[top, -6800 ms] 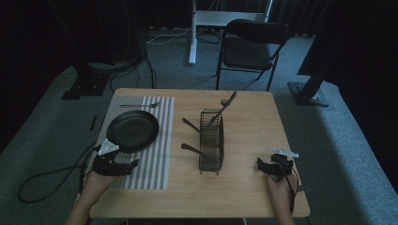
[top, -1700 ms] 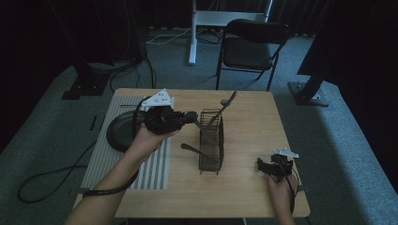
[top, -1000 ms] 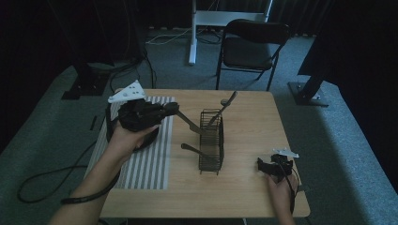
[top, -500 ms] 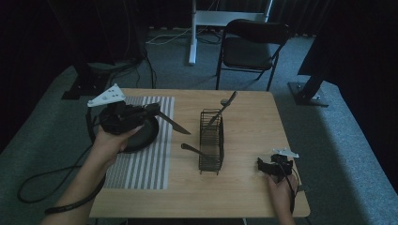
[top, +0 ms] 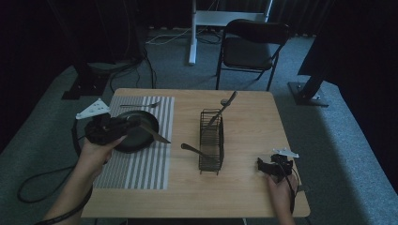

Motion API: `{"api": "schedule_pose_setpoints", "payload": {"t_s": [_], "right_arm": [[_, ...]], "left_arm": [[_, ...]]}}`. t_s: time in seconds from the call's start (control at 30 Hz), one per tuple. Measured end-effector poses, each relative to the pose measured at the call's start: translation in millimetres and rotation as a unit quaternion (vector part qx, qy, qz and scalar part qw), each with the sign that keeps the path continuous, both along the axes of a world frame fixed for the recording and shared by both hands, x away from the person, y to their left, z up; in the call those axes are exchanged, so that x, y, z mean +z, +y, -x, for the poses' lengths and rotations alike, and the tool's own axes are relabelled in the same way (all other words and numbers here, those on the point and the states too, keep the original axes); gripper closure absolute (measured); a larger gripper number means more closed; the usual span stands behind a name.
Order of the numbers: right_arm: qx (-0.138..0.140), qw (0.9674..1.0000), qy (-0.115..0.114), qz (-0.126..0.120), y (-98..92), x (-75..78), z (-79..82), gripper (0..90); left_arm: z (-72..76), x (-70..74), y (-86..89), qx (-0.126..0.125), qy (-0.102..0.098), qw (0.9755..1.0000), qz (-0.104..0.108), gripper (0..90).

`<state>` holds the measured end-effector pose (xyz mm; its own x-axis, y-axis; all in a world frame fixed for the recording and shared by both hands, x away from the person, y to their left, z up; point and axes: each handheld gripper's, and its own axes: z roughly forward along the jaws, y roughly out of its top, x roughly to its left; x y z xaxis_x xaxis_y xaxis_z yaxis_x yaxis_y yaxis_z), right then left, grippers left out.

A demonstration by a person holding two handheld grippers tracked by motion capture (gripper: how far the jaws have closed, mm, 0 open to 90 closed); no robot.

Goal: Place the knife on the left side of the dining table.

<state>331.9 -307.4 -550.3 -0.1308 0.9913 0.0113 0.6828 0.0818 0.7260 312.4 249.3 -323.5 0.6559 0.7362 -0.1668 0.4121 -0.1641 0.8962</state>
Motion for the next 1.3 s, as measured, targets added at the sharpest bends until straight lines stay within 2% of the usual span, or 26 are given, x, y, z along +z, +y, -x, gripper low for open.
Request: {"api": "schedule_pose_setpoints", "payload": {"t_s": [0.13,0.17,0.2,0.23,0.27,0.33,0.53,0.63,0.73,0.8,0.87,0.97,1.2,1.23,1.27,1.3], "right_arm": [[0.001,1.0,0.0,0.001,-0.1,0.0,0.0,13.1],[0.001,1.0,0.0,0.001,-0.1,0.0,0.0,13.1],[0.0,1.0,0.0,0.0,0.0,0.0,0.0,13.1],[0.0,1.0,0.0,0.0,0.0,0.0,0.0,13.1],[0.0,1.0,0.0,0.001,-0.1,-0.1,0.0,13.1],[0.0,1.0,0.0,0.001,-0.1,-0.1,0.0,13.1],[0.0,1.0,0.0,0.001,-0.1,-0.1,0.0,13.1],[0.0,1.0,0.0,0.001,-0.1,-0.1,0.0,13.1],[0.0,1.0,0.0,0.001,-0.2,-0.1,0.0,13.0],[0.0,1.0,0.0,0.001,-0.1,-0.1,0.0,13.1],[0.0,1.0,0.0,0.001,-0.2,-0.1,0.0,13.1],[0.0,1.0,0.0,0.001,-0.1,-0.1,0.0,13.1],[0.0,1.0,0.0,0.001,-0.1,-0.1,0.0,13.0],[0.0,1.0,0.0,0.001,-0.1,-0.1,0.0,13.0],[0.0,1.0,0.0,0.001,-0.1,-0.1,0.0,13.0],[0.0,1.0,0.0,0.001,-0.1,-0.1,0.0,13.0]], "left_arm": [[-0.2,-14.8,7.9,0.01,0.016,0.9998,-0.001,83.8],[-0.2,-14.8,7.9,0.01,0.016,0.9998,-0.001,83.8],[-0.5,-21.9,10.8,0.013,0.024,0.9996,-0.007,83.8],[-0.5,-21.9,10.8,0.013,0.024,0.9996,-0.007,83.8],[-0.8,-29.2,13.3,0.014,0.034,0.9993,-0.01,83.8],[-0.8,-34.1,14.1,0.019,0.037,0.9991,-0.009,83.8],[-2.9,-52.8,16.2,0.021,0.063,0.9978,-0.002,83.7],[-3.5,-57.3,15.1,0.022,0.068,0.9974,-0.009,83.7],[-3.3,-62.5,16.2,0.022,0.072,0.9972,-0.002,83.7],[-3.3,-66.2,16.0,0.024,0.074,0.9969,-0.01,83.7],[-3.4,-69.3,18.2,0.025,0.079,0.9965,-0.005,83.7],[-3.5,-70.6,20.3,0.03,0.082,0.9962,0.0,83.7],[-4.6,-69.1,19.8,0.032,0.09,0.9954,-0.002,82.9],[-5.2,-70.4,22.7,0.046,0.09,0.9948,0.006,82.9],[-5.4,-71.1,25.1,0.05,0.091,0.9946,0.01,78.3],[-5.2,-72.0,27.6,0.056,0.091,0.9942,0.011,78.3]]}}
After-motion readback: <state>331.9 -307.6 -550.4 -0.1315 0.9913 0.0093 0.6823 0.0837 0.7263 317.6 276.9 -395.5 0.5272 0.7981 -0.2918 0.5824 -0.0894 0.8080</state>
